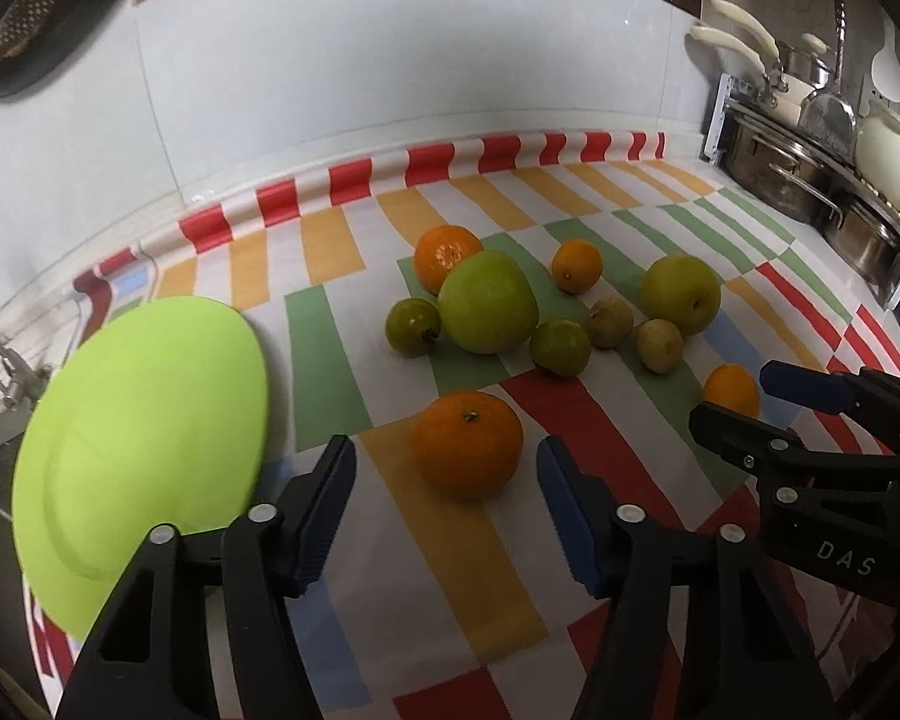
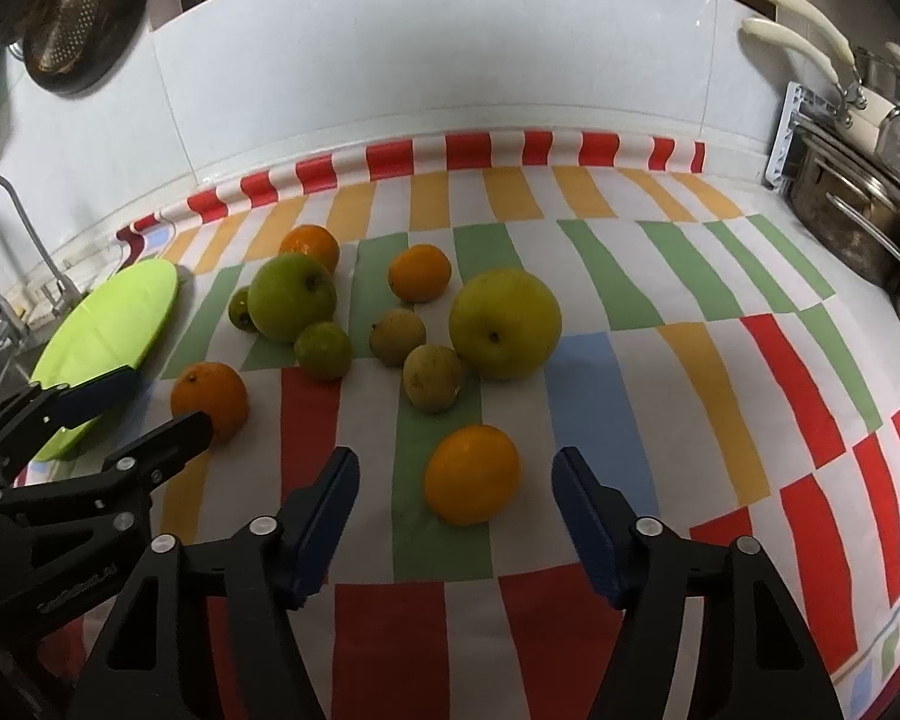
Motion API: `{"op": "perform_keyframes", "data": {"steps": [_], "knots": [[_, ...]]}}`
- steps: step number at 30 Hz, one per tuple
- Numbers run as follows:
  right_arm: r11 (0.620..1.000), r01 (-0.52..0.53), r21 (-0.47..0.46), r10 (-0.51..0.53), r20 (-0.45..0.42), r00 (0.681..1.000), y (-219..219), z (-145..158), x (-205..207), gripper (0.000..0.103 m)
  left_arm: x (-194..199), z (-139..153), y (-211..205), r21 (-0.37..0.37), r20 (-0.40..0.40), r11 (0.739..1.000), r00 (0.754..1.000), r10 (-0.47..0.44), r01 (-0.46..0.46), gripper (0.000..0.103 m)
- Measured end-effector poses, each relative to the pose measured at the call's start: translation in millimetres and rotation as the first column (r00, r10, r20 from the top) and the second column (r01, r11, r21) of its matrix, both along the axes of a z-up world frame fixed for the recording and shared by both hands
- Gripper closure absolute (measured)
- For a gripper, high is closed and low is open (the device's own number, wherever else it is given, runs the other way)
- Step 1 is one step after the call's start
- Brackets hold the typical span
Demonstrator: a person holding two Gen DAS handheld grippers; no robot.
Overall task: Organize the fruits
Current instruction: 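Grasp an orange with the left tool while the right tool grasps another orange, then carry both held oranges over the green plate and lower them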
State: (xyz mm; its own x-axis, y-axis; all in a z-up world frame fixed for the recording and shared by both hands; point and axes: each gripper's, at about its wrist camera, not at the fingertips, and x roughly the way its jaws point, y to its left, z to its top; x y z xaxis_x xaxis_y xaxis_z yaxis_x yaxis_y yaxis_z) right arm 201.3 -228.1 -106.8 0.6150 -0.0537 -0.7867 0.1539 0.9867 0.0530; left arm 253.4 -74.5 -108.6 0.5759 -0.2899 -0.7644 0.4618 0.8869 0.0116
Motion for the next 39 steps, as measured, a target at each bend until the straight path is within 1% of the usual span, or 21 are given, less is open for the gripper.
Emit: {"op": "perform_keyframes", "data": {"steps": [2,4,5,7,8,10,12,16,21,27,39], "knots": [[1.000,0.001,0.005,-0.001,-0.010,1.000,-1,-3,1,0.043,3,-3,-1,-0.002,-0.012,1.000,1.000,-0.005,0.005,0.045],[1.000,-0.001,0.013,0.001,-0.017,1.000,-2,-6,3,0.052,6,-5,-3,-0.005,-0.019,1.000,1.000,-0.014,0.014,0.049],[1.000,-0.001,0.016,0.001,-0.022,1.000,-2,-8,4,0.053,7,-6,-4,-0.004,-0.021,1.000,1.000,-0.017,0.016,0.049],[1.000,0.000,0.020,0.000,-0.030,1.000,-3,-10,5,0.057,9,-8,-5,-0.003,-0.025,1.000,0.999,-0.021,0.021,0.056],[1.000,0.002,0.020,-0.001,-0.031,1.000,-3,-11,5,0.058,10,-9,-6,-0.002,-0.028,1.000,0.999,-0.023,0.023,0.057],[1.000,0.001,0.010,-0.001,-0.028,1.000,-3,-11,5,0.065,12,-10,-6,-0.013,-0.037,0.999,0.999,-0.030,0.029,0.061],[1.000,-0.001,0.001,0.001,-0.026,1.000,-4,-11,5,0.068,12,-10,-7,-0.016,-0.035,0.999,0.999,-0.029,0.029,0.061],[1.000,-0.008,0.000,0.008,-0.022,1.000,-3,-10,4,0.068,11,-9,-4,-0.024,-0.040,0.999,0.999,-0.034,0.033,0.061],[0.999,-0.030,-0.013,0.030,0.007,1.000,3,-2,-1,0.068,4,0,-1,-0.034,-0.019,0.999,0.999,-0.036,0.035,0.061],[0.997,-0.063,-0.034,0.064,0.048,0.997,15,11,-8,0.068,-8,18,10,-0.055,0.019,0.998,1.000,-0.024,0.025,0.061],[0.985,-0.147,-0.095,0.160,0.148,0.976,55,49,-31,0.068,-41,55,49,-0.084,0.098,0.995,0.994,0.054,-0.046,0.061]]}}
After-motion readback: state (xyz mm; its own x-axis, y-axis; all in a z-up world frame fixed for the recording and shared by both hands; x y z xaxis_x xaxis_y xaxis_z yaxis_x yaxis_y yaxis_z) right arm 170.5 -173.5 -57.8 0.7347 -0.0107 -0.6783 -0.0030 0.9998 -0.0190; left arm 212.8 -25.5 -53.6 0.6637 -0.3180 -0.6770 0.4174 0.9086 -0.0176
